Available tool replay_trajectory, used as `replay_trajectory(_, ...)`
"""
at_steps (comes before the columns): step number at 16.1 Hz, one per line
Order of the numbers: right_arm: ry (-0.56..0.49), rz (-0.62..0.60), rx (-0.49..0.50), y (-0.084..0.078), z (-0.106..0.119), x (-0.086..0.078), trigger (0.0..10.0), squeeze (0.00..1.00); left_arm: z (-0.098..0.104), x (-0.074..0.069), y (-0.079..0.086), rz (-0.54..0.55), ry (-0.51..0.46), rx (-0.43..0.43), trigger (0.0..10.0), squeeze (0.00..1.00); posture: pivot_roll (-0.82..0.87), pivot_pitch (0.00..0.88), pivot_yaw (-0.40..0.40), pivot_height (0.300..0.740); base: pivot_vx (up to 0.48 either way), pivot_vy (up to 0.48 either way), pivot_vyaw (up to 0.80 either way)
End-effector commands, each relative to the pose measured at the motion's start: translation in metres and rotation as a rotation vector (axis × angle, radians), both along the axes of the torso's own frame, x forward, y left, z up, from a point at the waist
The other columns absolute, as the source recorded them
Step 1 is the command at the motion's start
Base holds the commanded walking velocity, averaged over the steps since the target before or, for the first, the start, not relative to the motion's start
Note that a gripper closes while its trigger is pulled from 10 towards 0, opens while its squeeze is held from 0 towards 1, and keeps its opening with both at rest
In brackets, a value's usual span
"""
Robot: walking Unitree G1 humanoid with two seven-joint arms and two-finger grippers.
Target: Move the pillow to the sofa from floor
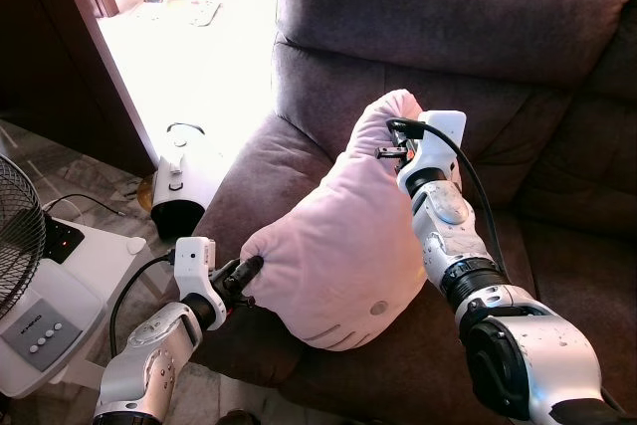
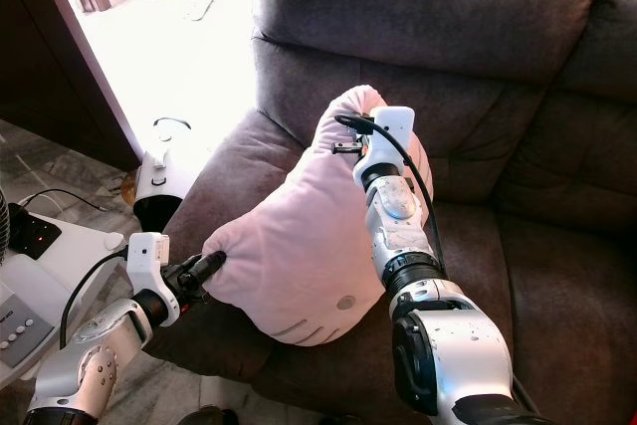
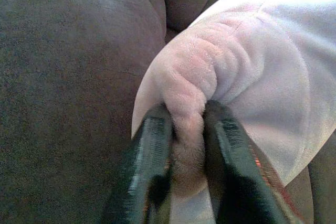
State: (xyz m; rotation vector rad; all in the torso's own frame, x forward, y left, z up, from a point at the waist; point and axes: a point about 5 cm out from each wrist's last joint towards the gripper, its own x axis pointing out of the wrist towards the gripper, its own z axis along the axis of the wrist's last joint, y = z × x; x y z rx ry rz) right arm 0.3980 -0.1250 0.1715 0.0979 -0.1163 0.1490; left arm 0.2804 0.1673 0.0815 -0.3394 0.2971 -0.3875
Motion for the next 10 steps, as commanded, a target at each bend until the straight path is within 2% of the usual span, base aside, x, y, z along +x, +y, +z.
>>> replay_trajectory(1,0.016,0.000,-0.004,-0.001,-0.005,-0.001,10.0,0.00,-0.004,-0.002,-0.003,-0.023,0.015,0.002,0.0,0.00,0.18,0.141,-0.066,0.718,0.000,0.000,0.00)
replay_trajectory(5,0.018,-0.001,-0.005,-0.001,-0.005,-0.001,10.0,0.00,-0.002,-0.003,-0.003,-0.025,0.007,0.001,0.0,0.00,0.18,0.142,-0.067,0.718,0.000,0.000,0.00)
replay_trajectory(6,0.019,-0.001,-0.005,-0.001,-0.005,-0.001,10.0,0.00,0.005,-0.003,-0.003,-0.032,-0.020,0.006,0.0,0.00,0.18,0.142,-0.068,0.718,0.000,0.000,0.00)
replay_trajectory(9,0.007,-0.005,-0.009,-0.004,0.002,0.002,10.0,0.00,0.042,0.000,-0.002,-0.080,-0.179,0.003,0.0,0.00,0.19,0.137,-0.071,0.718,0.000,0.000,0.00)
replay_trajectory(10,-0.014,-0.009,-0.011,-0.005,0.012,0.005,10.0,0.00,0.064,0.000,-0.002,-0.108,-0.257,-0.015,0.0,0.00,0.19,0.134,-0.071,0.718,0.000,0.000,0.00)
